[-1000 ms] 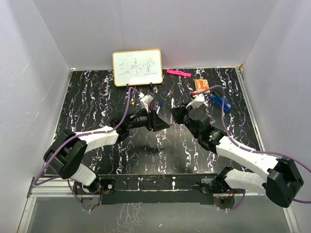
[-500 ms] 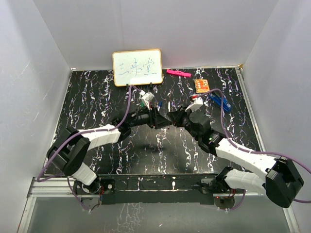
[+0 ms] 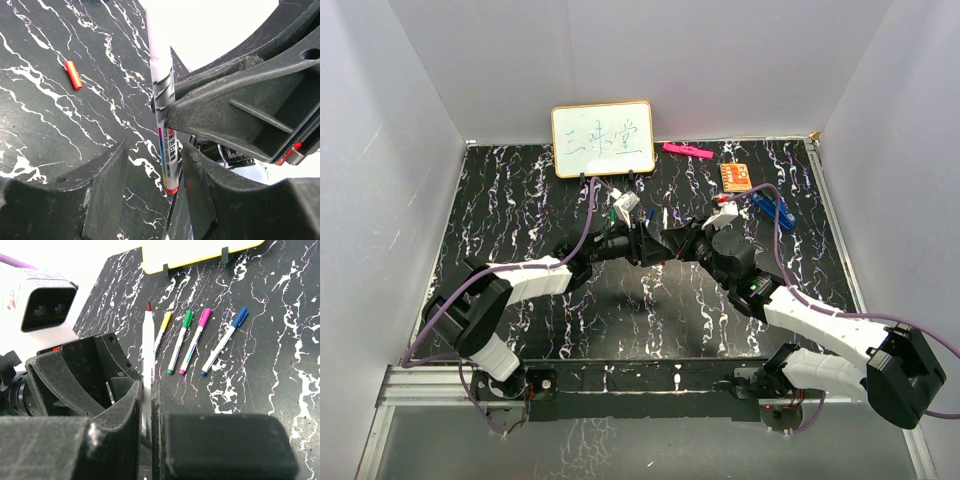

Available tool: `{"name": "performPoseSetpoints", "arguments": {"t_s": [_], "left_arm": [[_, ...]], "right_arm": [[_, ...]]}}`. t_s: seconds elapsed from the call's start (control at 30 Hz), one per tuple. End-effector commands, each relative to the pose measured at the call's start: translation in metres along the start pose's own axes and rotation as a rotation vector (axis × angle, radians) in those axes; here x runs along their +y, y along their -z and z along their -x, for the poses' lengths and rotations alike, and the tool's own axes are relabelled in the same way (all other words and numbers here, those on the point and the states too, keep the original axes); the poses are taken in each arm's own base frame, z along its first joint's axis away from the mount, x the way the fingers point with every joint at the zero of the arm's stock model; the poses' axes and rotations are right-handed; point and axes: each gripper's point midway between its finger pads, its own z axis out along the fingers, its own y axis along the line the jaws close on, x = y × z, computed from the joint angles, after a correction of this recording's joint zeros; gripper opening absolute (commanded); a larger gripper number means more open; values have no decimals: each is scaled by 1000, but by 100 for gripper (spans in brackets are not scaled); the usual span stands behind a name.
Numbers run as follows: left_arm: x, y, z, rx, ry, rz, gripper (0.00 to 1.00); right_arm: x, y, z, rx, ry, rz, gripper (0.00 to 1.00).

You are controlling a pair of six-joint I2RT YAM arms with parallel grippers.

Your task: Insert the pens into the pen caps

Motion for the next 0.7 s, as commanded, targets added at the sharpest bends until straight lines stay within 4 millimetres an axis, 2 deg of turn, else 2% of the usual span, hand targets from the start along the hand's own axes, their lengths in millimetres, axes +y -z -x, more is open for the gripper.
{"name": "performPoseSetpoints", "arguments": {"t_s": [0.0,0.17,0.27,0.43,0.57,0.67], "left_arm": [[-17,-3,18,-53,-56,-51,42],[-17,-1,20,-66,-61,-41,36],[-18,0,23,-74,-72,-36,28],[-20,1,26,-86,-78,-35,0],[-21,1,26,-83,-80,-40,0],[-20,2,25,-81,-81,-27,0]], "right_arm": [[14,0,16,-55,-23,52,0],[10,2,15,-57,-20,37,0],[9,2,15,-56,-17,34,0],[9,0,10,-33,-15,36,0],[8,-2,4,-9,-9,32,0],[7,0,7,-20,6,26,0]]}}
